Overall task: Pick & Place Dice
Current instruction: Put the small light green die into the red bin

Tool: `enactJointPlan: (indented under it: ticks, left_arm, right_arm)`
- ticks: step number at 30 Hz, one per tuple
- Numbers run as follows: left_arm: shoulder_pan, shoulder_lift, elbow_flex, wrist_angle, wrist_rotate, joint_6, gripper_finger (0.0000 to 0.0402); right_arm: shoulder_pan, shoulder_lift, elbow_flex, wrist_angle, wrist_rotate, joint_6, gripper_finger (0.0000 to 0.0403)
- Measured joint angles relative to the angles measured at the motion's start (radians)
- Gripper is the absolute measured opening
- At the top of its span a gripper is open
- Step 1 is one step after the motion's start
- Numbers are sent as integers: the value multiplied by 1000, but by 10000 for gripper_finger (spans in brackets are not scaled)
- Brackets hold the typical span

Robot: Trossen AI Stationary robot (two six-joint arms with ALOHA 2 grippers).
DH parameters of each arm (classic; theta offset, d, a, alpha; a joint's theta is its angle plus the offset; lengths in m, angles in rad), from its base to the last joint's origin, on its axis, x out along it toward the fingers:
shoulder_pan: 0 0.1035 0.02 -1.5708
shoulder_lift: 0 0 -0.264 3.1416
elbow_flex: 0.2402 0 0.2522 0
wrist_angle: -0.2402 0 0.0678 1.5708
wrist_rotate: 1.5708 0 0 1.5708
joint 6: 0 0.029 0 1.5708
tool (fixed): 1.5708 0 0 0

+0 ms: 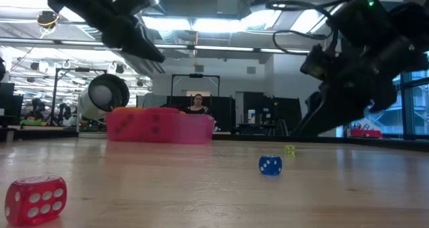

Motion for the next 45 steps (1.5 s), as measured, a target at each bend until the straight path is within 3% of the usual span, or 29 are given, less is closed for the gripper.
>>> enactJointPlan:
  ticks: [6,15,36,41,45]
  left_arm:
    - [-7,-25,0,8,-2,-9,143]
    - [-16,-24,0,7,-1,-9,143]
    - [-16,-23,0,7,-1,-8,143]
    - [-16,-23,0,7,-1,-7,143]
    - [-16,-23,0,7,-1,-7,143]
  right_arm:
    - [11,92,0,51,87,0,243]
    - [11,144,1,128,93,-5,236]
    - [11,158,2,154,62,0,87]
    - [11,158,1,159,63,0,70]
    - [6,161,-1,199,122,0,72]
